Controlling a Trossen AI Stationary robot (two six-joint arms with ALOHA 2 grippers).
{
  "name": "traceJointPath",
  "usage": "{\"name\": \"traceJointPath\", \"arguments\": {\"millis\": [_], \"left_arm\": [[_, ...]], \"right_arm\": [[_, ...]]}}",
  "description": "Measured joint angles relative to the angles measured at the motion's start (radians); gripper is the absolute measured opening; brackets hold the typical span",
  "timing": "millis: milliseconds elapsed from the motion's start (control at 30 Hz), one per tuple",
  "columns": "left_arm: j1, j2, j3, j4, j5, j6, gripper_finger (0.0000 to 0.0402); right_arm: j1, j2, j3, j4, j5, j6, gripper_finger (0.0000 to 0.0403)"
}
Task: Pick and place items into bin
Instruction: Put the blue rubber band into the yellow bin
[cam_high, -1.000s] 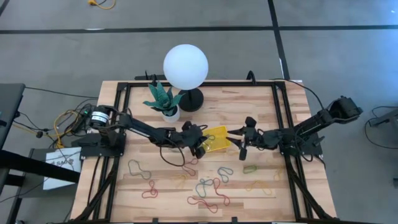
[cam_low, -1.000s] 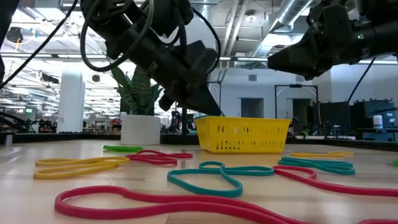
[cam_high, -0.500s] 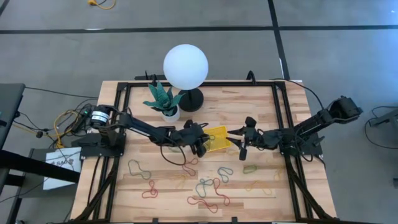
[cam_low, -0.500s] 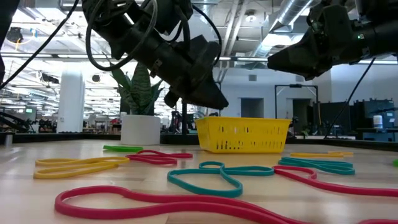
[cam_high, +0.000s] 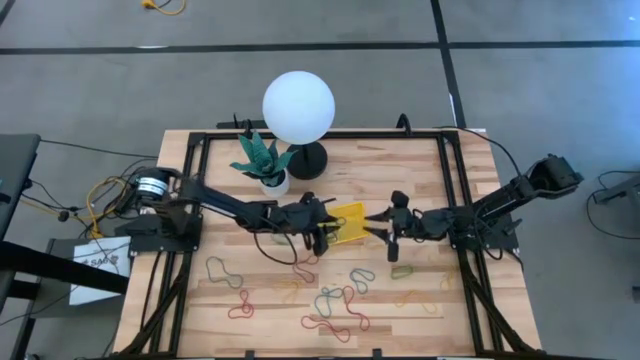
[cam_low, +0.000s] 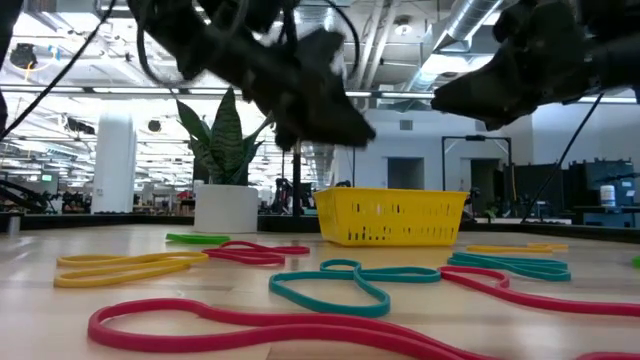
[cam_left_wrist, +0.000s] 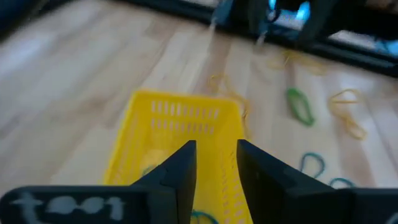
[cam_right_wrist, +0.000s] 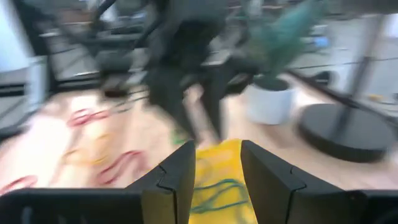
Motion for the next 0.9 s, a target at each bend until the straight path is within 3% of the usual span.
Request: {"name": "traceJointPath", "arguments": {"millis": [133, 267, 500, 700, 900], "left_arm": [[-0.001, -0.142, 0.001, -0.155, 0.008, 0.067, 0.0088], [-0.017, -0.307, 0.002, -0.394, -0.016, 0.084, 0.0074], [-0.084, -0.496, -0.009, -0.676, -0.255, 0.085, 0.006], [-0.167, -0.588, -0.151, -0.612, -0.346, -0.04, 0.0057], [-0.252, -0.609, -0.4, -0.318, -0.375, -0.144, 0.0057]], "right_arm": [[0.025, 0.0, 0.0, -0.031, -0.117, -0.025, 0.0122], [0.085, 0.0, 0.028, -0.163, -0.128, -0.002, 0.0122], [0.171, 0.07, 0.2, -0.53, -0.123, 0.202, 0.0122], [0.192, 0.285, 0.274, -0.512, -0.122, 0.234, 0.0122], [0.187, 0.419, 0.342, -0.502, -0.123, 0.216, 0.0122]]}}
